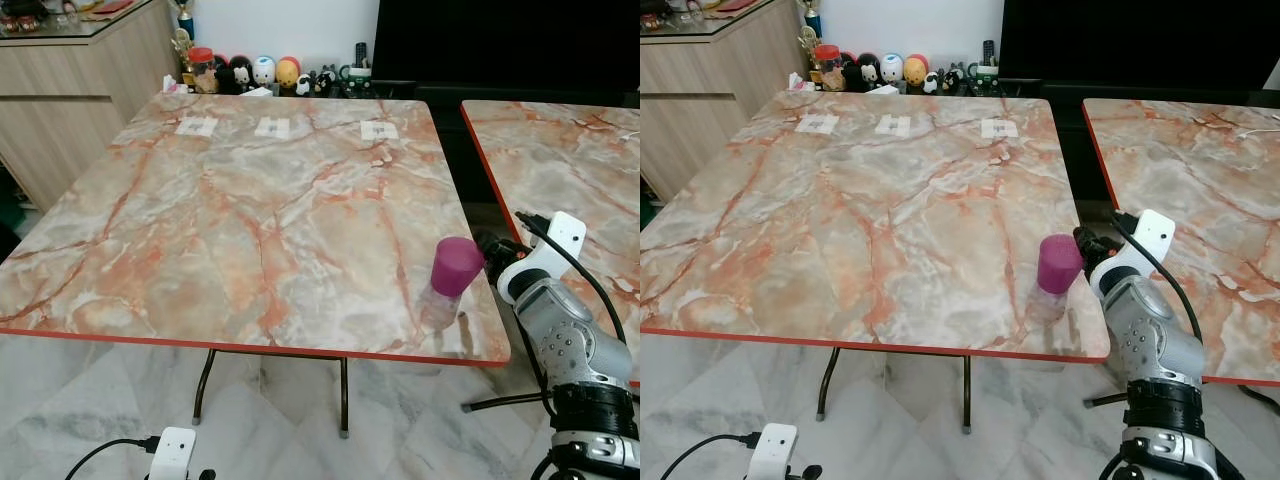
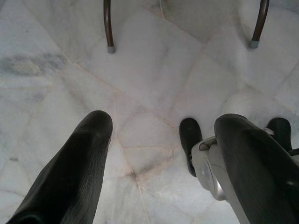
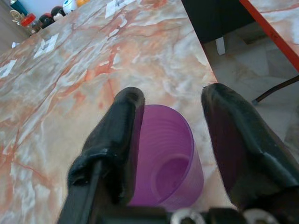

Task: Setting the table

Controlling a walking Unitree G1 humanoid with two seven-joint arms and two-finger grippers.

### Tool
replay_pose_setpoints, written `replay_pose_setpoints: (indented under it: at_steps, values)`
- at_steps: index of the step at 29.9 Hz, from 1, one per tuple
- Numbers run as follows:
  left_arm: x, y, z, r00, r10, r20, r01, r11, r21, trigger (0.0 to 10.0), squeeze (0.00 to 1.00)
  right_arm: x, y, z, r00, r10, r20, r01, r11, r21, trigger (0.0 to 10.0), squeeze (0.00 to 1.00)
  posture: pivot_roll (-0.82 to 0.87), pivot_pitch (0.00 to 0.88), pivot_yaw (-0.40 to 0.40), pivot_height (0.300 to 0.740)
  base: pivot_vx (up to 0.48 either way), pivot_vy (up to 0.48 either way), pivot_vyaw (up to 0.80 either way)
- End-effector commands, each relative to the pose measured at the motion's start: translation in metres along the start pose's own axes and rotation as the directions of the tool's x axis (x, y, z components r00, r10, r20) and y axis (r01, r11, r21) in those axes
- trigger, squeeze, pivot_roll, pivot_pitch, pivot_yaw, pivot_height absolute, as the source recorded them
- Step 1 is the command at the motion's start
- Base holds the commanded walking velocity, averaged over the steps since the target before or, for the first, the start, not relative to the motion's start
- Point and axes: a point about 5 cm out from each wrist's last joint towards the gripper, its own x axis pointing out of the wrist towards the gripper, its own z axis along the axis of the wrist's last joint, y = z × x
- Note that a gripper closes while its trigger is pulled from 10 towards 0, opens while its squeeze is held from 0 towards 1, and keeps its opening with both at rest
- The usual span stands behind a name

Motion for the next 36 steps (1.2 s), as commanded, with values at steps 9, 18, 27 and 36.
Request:
replay_pose_setpoints:
  at_steps: [9, 18, 27, 36]
  values:
    - [-0.001, 0.000, -0.004, 1.000, 0.002, -0.019, -0.001, 1.000, 0.015, 10.0, 0.00, 0.003, -0.006, 0.000, 1.000, -0.014, -0.021, 0.016, 0.999, 0.052, 10.0, 0.00, 0.07, 0.031, -0.028, 0.740, 0.000, 0.000, 0.00]
    - [-0.001, 0.001, -0.004, 1.000, 0.003, -0.020, -0.003, 1.000, 0.017, 10.0, 0.00, 0.006, -0.006, -0.008, 0.999, 0.000, -0.053, 0.004, 0.997, 0.075, 10.0, 0.00, 0.07, 0.031, -0.028, 0.740, 0.000, 0.000, 0.00]
    - [-0.001, 0.003, -0.005, 1.000, 0.006, -0.020, -0.005, 1.000, 0.017, 10.0, 0.00, 0.008, -0.002, -0.016, 0.997, 0.017, -0.075, -0.010, 0.995, 0.101, 10.0, 0.00, 0.08, 0.033, -0.027, 0.740, 0.000, 0.000, 0.00]
    - [-0.002, 0.005, -0.006, 1.000, 0.008, -0.023, -0.007, 1.000, 0.018, 10.0, 0.00, 0.008, -0.001, -0.017, 0.997, 0.022, -0.079, -0.013, 0.994, 0.106, 0.0, 0.00, 0.08, 0.034, -0.026, 0.740, 0.000, 0.000, 0.00]
